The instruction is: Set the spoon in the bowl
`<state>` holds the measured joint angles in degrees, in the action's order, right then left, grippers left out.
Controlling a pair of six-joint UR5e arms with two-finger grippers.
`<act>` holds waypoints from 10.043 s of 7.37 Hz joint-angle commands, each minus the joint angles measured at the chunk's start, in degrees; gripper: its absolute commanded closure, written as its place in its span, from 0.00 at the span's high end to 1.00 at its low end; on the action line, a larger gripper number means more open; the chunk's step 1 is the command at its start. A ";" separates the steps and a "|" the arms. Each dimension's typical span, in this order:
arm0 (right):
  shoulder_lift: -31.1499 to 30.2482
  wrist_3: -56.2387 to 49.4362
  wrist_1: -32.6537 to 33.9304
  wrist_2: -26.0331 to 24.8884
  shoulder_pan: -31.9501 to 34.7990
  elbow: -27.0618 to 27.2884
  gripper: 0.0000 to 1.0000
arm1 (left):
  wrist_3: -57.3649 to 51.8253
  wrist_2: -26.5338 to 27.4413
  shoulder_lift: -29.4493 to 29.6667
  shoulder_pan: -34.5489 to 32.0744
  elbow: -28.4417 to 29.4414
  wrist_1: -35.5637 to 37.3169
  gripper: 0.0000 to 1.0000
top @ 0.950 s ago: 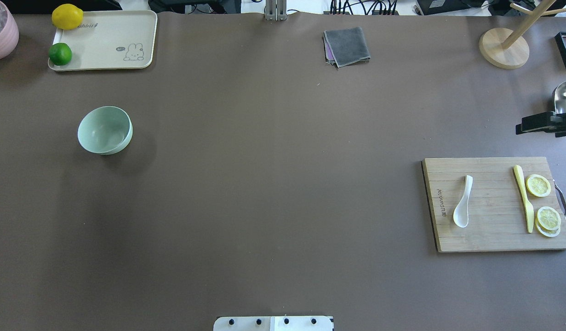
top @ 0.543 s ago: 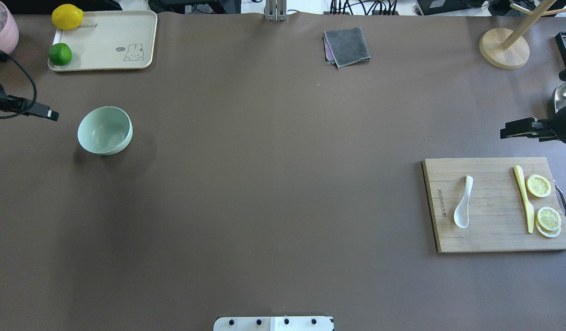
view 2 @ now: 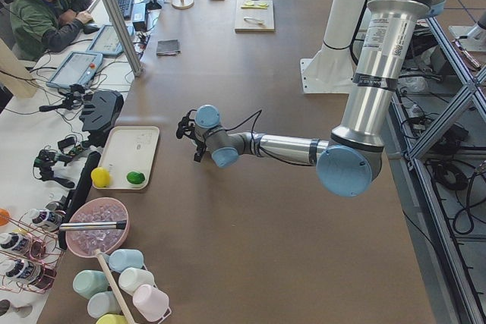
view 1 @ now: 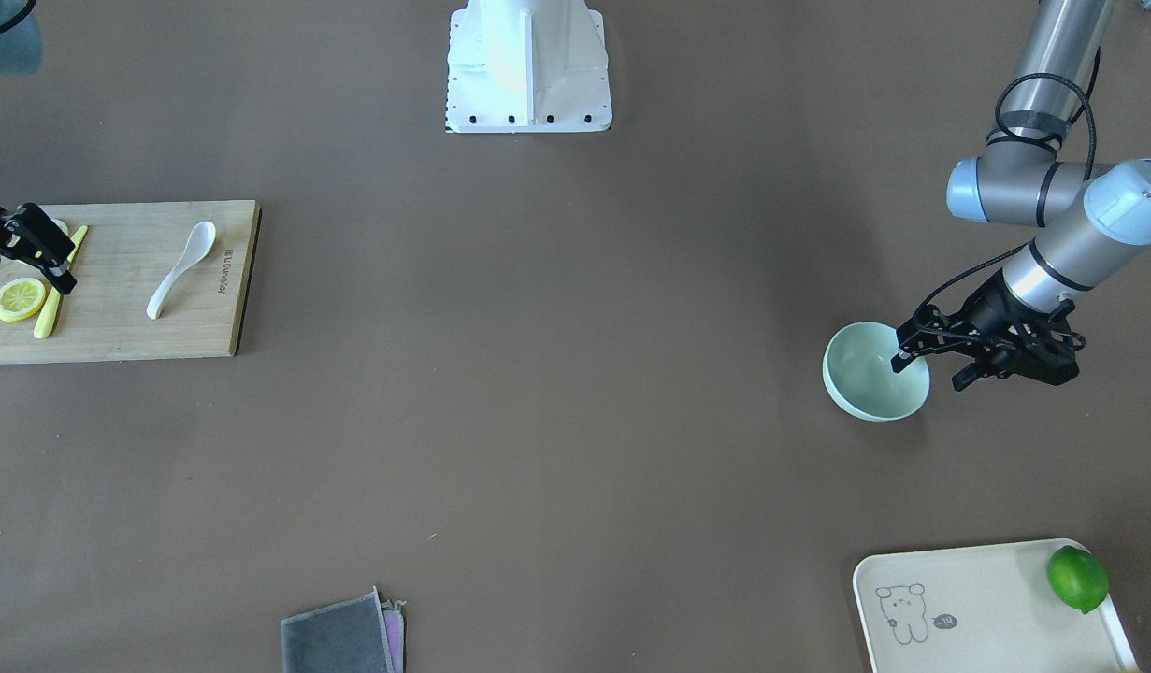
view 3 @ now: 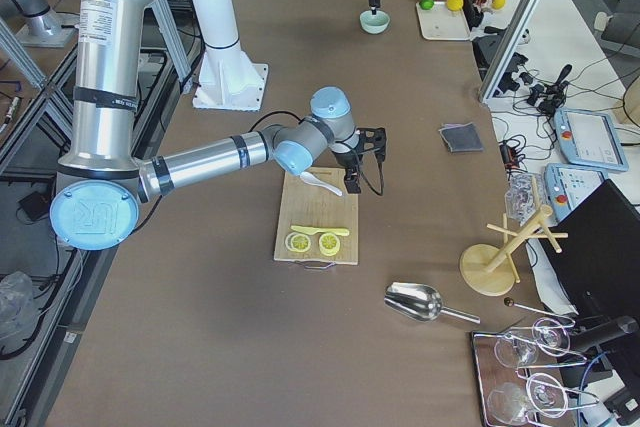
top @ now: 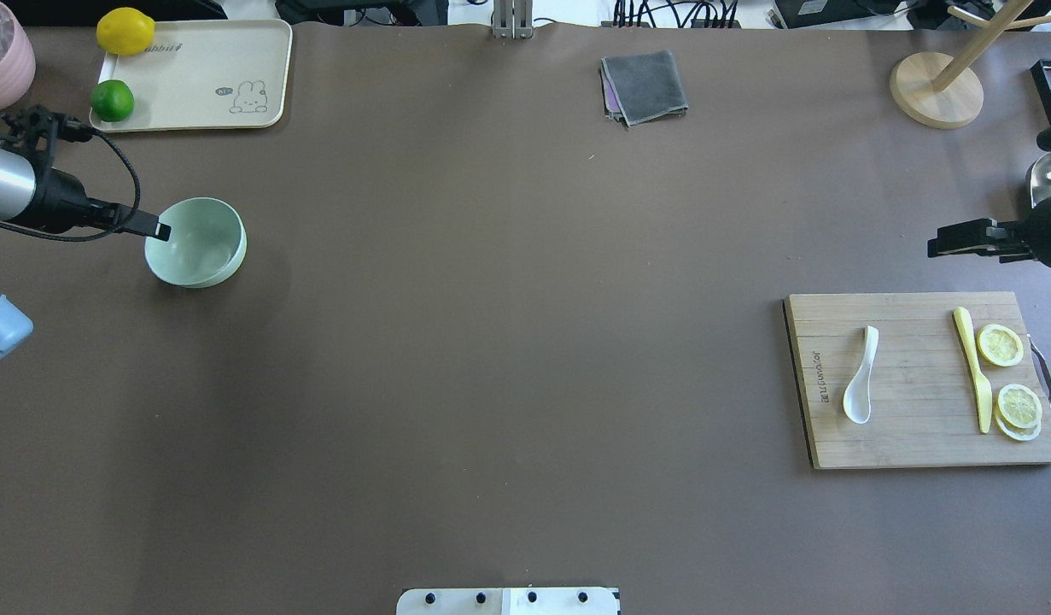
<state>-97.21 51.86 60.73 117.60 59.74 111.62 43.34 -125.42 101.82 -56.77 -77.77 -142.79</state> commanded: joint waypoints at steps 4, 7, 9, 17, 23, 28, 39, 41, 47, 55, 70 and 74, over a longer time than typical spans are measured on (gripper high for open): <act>0.00 0.00 0.00 0.00 0.03 0.09 1.00 | 6.61 -0.35 5.73 0.34 -0.80 2.06 0.00; 0.00 0.00 0.00 0.00 0.03 0.18 1.00 | 20.43 6.90 14.61 10.06 -6.92 12.65 0.00; 0.00 0.00 0.00 0.00 0.03 0.27 1.00 | 24.60 16.38 21.99 18.93 -12.56 29.17 0.00; -0.26 -0.09 -1.50 -0.09 -0.06 0.00 1.00 | 27.06 26.10 26.68 27.58 -12.84 34.95 0.26; -0.17 4.65 -1.50 -3.92 -3.38 0.18 0.98 | 7.81 16.29 12.85 11.98 -26.17 40.99 0.99; -1.84 29.58 -1.84 -17.71 -18.30 0.35 0.97 | -29.53 3.25 -1.53 -10.38 -23.22 40.31 0.99; -3.78 33.66 -1.76 -27.86 -28.71 0.00 0.15 | -29.10 3.25 -1.80 -10.29 -23.39 40.05 0.99; -3.78 33.66 -1.76 -28.04 -28.98 0.00 0.15 | -29.10 3.25 -1.80 -10.21 -23.48 40.05 0.99; 4.16 34.18 10.12 -27.42 -28.71 5.45 0.00 | -27.69 3.16 -1.80 -10.12 -23.30 39.96 0.99; 56.46 66.24 44.03 -32.07 -36.53 -18.21 0.00 | -24.79 3.08 -2.23 -9.94 -23.66 38.11 0.99; 20.50 -10.69 43.68 -5.20 -4.89 8.71 1.00 | -39.38 -13.64 -10.67 -22.10 -22.09 35.16 0.99; 8.47 -59.86 43.86 13.70 21.87 -2.18 1.00 | -48.87 -11.52 -15.95 -34.44 -20.05 47.06 0.99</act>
<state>-84.94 5.57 104.77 127.77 74.93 112.85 -4.54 -137.83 86.31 -87.98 -98.25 -97.59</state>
